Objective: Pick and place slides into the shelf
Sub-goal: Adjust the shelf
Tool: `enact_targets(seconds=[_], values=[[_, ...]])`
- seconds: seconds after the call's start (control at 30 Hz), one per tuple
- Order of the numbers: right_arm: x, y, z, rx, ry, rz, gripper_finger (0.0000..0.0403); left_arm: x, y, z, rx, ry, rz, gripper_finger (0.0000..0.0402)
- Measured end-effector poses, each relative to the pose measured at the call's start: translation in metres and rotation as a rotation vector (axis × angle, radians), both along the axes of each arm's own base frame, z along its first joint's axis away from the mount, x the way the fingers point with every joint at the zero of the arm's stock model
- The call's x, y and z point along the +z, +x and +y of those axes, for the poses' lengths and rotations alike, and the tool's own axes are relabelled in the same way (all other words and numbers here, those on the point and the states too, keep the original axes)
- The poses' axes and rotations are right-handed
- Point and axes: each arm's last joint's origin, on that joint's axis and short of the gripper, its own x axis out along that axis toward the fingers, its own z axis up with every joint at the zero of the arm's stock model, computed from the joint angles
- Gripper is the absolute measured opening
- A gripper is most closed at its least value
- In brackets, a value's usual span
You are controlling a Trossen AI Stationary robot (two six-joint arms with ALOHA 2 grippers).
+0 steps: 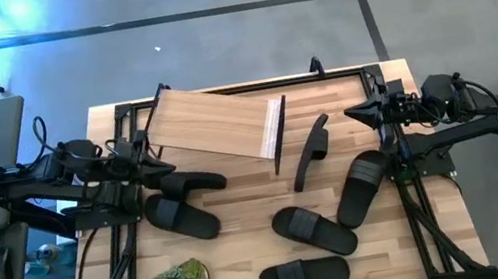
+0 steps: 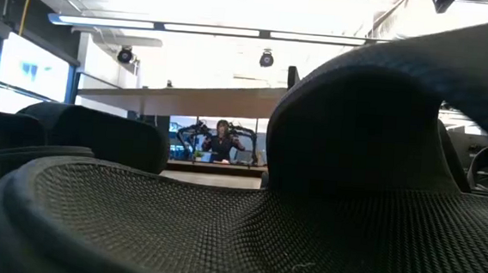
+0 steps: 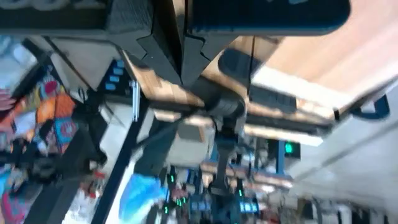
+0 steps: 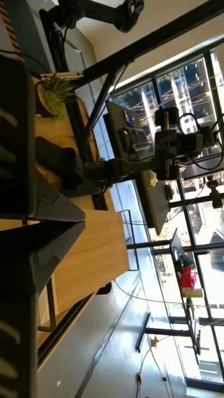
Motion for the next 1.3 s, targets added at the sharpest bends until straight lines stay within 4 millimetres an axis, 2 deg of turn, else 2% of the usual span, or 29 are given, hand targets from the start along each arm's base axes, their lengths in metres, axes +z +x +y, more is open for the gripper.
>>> enact_targets(seconds=[0.3, 0.47, 0.53, 0.73, 0.97, 1.3], values=[[0.000, 0.000, 0.000, 0.000, -0.007, 0.002, 0.0000, 0.008, 0.000, 0.001, 0.051, -0.009, -0.087, 0.0001], [-0.001, 0.000, 0.000, 0.015, -0.209, 0.053, 0.0000, 0.009, 0.000, 0.001, 0.051, -0.006, -0.094, 0.0001], [0.000, 0.000, 0.000, 0.016, -0.235, 0.049, 0.0000, 0.010, 0.001, 0.001, 0.051, -0.006, -0.101, 0.0001], [0.002, 0.000, 0.000, 0.003, 0.035, -0.029, 0.0000, 0.015, 0.000, 0.002, 0.075, -0.007, -0.159, 0.0001], [0.006, 0.000, 0.000, -0.008, 0.183, -0.091, 0.0000, 0.017, 0.003, 0.003, 0.089, -0.038, -0.183, 0.0001], [0.004, 0.000, 0.000, -0.004, 0.093, -0.060, 0.0000, 0.015, 0.007, 0.003, 0.092, -0.093, -0.161, 0.0001]])
